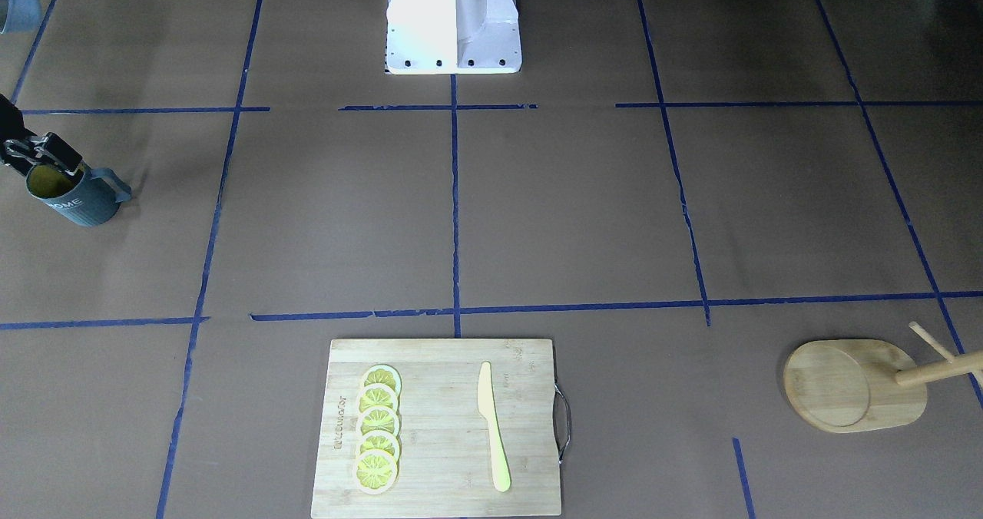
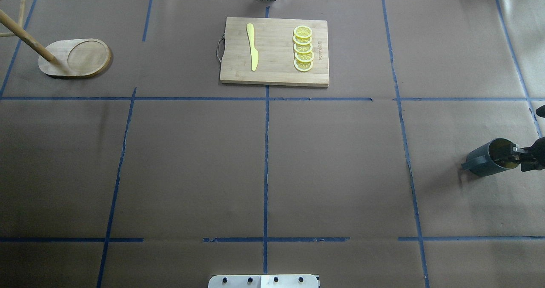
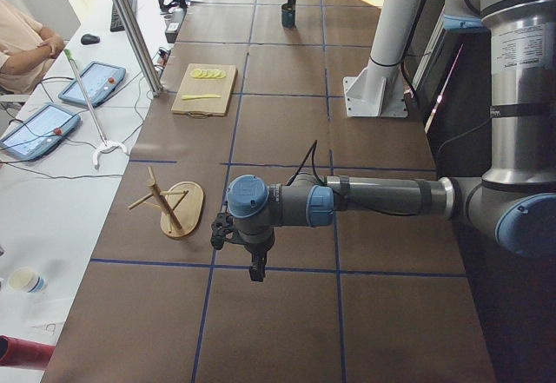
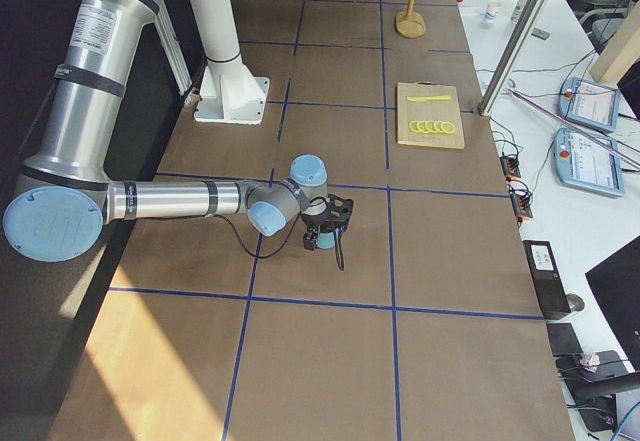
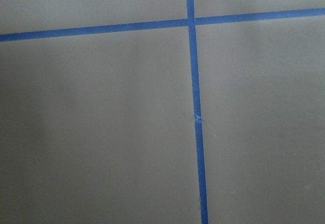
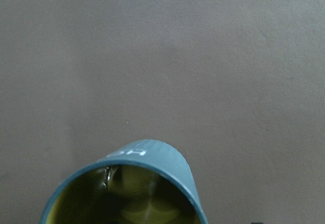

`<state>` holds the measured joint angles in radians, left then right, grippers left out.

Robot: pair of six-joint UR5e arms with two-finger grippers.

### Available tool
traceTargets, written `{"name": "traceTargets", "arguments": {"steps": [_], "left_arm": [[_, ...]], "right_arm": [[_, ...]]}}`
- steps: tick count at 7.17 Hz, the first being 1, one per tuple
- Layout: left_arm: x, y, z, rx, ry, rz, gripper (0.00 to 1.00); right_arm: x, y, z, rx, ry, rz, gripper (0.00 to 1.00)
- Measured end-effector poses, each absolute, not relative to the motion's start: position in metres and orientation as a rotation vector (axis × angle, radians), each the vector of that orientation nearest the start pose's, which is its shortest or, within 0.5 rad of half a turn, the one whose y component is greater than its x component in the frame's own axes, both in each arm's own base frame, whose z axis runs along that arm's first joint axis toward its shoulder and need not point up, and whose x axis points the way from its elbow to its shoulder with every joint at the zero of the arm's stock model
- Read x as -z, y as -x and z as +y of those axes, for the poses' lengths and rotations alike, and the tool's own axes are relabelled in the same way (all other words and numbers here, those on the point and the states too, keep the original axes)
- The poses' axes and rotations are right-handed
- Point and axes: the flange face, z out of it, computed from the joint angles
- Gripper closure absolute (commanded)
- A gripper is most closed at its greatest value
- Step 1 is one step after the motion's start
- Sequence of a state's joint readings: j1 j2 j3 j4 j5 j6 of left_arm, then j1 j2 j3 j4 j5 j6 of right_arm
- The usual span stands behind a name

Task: Hang cup on storage rack
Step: 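Carry the teal mug with the right gripper toward the table center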

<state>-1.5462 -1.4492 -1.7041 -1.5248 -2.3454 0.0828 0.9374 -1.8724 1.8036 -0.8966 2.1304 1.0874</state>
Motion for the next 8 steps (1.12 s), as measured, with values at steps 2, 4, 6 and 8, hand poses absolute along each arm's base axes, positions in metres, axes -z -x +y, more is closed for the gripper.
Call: {"name": "traceTargets", "arguments": {"steps": [2,4,6,8], "left_arm": [[-0.656,0.053,-0.439,-0.088,0.014,0.776,0.00],[-0.657,0.052,-0.438,-0.087,0.017,0.777,0.00],[-0.658,0.052,-0.438,-0.087,0.017,0.776,0.00],[-0.658,0.052,-0.438,-0.087,0.017,0.776,0.00]], "right_arm": [[-0.612,0.168,-0.361,-0.300,0.044,-0.798,0.82],[-0.610,0.168,-0.360,-0.336,0.045,-0.817,0.91],[-0.607,0.168,-0.360,-0.333,0.036,-0.828,1.00],[-0.591,0.173,-0.363,-0.304,0.016,-0.851,1.00]]}}
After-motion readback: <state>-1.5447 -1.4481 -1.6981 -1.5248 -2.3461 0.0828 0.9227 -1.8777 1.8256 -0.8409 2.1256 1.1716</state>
